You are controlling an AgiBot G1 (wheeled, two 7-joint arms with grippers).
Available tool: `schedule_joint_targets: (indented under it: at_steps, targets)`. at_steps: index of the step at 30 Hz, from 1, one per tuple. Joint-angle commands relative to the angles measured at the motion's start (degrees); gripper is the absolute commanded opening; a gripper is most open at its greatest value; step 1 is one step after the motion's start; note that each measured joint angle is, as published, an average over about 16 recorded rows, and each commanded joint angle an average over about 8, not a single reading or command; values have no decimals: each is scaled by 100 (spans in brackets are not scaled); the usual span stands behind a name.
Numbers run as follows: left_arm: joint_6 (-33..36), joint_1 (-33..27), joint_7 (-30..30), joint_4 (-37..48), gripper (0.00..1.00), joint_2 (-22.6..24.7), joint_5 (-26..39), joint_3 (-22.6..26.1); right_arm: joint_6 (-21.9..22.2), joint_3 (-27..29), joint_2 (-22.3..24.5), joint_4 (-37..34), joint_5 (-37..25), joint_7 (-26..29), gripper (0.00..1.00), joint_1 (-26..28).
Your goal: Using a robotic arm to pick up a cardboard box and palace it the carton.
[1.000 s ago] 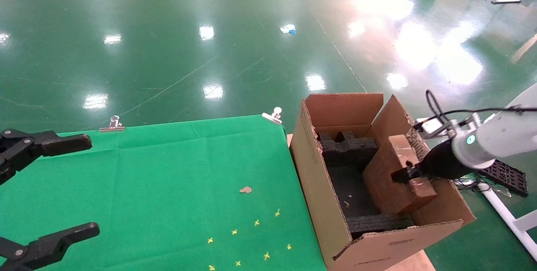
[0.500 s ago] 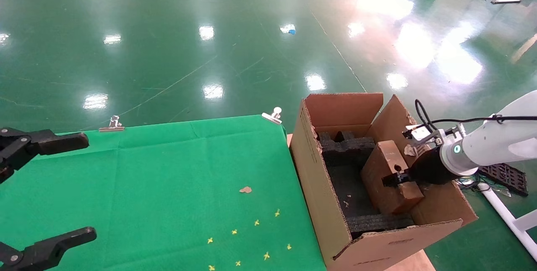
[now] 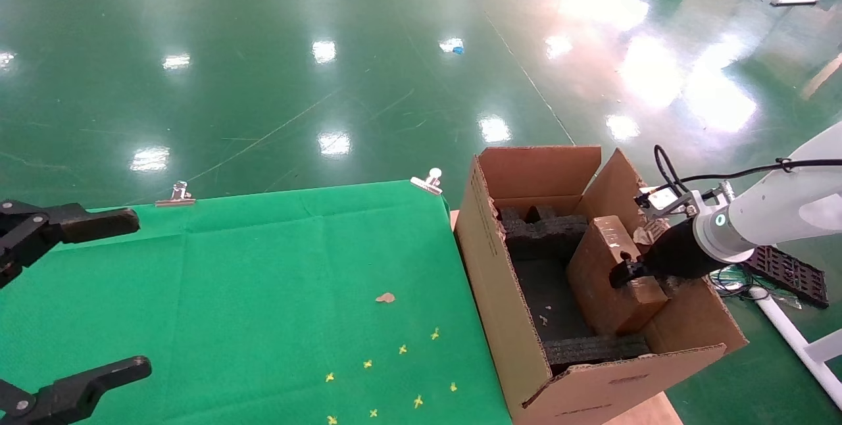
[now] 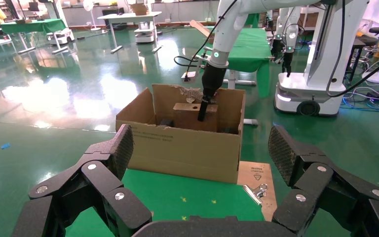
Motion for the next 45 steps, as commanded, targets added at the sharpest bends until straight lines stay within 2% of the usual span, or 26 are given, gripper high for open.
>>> schedule_joint_targets:
  at_steps: [1,9,13,22,27,31,39,45]
  targets:
    - [0,0,0,0,100,0,0,1,-48,6,-42,-95,9,-42,100,5]
    - [-1,-1,2,0,100,-1,-2,3,-184,44,-171,-319,42,-227,100,104]
    - [-2,-1,2,0,100,-2,-3,5,-271,77,-191,-335,29,-447,100,403]
    - [-3,-2,4,0,100,-3,-5,7,-522,264,34,29,-31,-1227,100,1999]
    - [-4,-2,5,0,100,-4,-6,9,-536,419,361,594,-55,-1591,100,2911]
    - [-4,-2,5,0,100,-4,-7,10,-375,480,677,1179,-122,-1631,100,3321]
    - [-7,-2,7,3,100,-5,-9,13,-1,702,1094,2013,-136,-1629,100,3405]
    - [-6,-3,9,6,100,-5,-9,15,-172,1428,1129,2397,28,-1914,100,2817]
